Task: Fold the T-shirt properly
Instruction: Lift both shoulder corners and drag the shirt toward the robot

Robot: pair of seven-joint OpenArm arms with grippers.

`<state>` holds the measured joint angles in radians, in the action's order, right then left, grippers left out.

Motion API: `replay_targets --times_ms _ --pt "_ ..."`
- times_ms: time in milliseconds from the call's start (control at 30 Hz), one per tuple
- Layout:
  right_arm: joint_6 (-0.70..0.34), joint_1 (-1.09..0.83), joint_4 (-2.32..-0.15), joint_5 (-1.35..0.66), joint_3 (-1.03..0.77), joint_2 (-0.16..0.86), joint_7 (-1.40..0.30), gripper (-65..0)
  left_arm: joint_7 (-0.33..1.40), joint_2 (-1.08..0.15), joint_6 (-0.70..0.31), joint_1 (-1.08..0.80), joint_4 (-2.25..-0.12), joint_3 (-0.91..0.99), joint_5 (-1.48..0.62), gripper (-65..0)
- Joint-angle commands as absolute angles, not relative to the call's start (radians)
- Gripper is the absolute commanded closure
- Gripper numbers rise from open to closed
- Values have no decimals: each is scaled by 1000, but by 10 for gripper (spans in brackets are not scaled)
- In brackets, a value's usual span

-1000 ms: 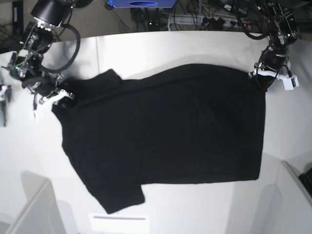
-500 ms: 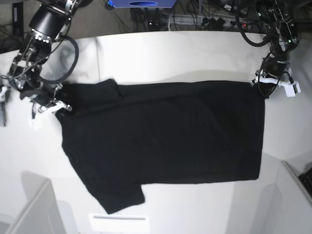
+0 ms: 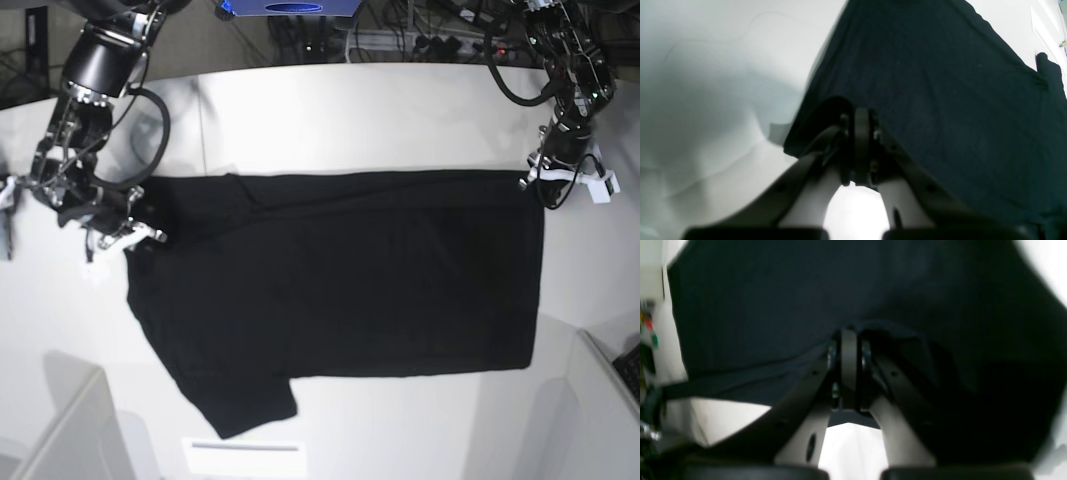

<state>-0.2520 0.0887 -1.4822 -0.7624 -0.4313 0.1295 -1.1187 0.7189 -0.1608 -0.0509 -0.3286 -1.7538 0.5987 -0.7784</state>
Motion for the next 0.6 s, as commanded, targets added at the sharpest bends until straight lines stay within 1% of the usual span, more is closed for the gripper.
replay_targets --times_ms 0,67,133,467,567 --pt "-239 119 -1498 -785 -440 145 -1099 0 699 -176 -53 -312 -1771 602 -788 0" --pt "-203 131 -1498 -785 -435 145 -1099 0 699 -176 -51 -309 -1770 602 -788 0" --pt "-189 134 -1498 -785 -433 145 -1099 0 699 -177 -51 -308 -1770 602 -788 0" --pt "-185 159 -1449 -783 -432 147 -1098 0 699 -177 -51 -277 -1747 602 -788 0" --pt "-185 159 -1448 -754 -432 145 -1098 0 699 -177 -51 -263 -1742 602 -788 0"
